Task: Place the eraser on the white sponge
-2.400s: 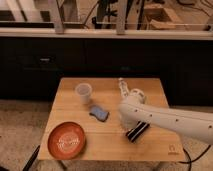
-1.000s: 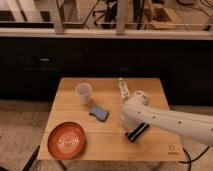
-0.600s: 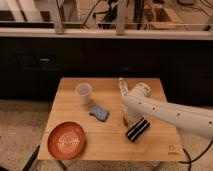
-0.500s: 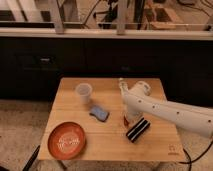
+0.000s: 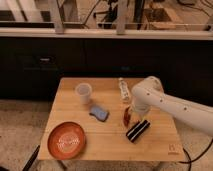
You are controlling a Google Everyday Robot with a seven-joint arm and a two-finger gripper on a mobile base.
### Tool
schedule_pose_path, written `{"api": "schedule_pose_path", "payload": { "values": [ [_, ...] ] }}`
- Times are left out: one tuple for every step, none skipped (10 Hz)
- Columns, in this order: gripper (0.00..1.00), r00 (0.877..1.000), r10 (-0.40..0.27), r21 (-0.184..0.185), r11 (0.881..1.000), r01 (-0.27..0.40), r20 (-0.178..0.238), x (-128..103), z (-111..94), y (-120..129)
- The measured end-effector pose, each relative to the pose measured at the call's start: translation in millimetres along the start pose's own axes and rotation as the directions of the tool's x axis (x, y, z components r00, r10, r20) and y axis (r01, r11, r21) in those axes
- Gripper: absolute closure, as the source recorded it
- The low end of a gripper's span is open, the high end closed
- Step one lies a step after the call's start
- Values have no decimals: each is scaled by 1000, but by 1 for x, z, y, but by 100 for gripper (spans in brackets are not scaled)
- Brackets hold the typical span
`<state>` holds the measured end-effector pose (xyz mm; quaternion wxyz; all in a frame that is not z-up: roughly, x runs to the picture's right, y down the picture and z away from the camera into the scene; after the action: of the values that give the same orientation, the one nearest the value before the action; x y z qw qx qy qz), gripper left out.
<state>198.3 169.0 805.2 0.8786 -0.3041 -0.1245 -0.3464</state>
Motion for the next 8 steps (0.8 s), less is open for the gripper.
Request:
{"api": "schedule_pose_path", "payload": {
  "values": [
    [20,1000,20,-7,1000,-20,7,7,0,9],
    [20,1000,27,-6,1000,-27,12,11,0,12],
    [20,999,39,-2,999,-39,21,18,2,19],
    [20,999,43,1,999,-43,33,22,8,30],
    [20,998,42,10,999,-42,40,23,14,34],
    [20,998,33,23,999,-34,46,21,21,35],
    [20,998,33,30,999,-35,50,21,26,37],
    [20,998,36,33,999,-37,50,22,29,40]
  ]
}}
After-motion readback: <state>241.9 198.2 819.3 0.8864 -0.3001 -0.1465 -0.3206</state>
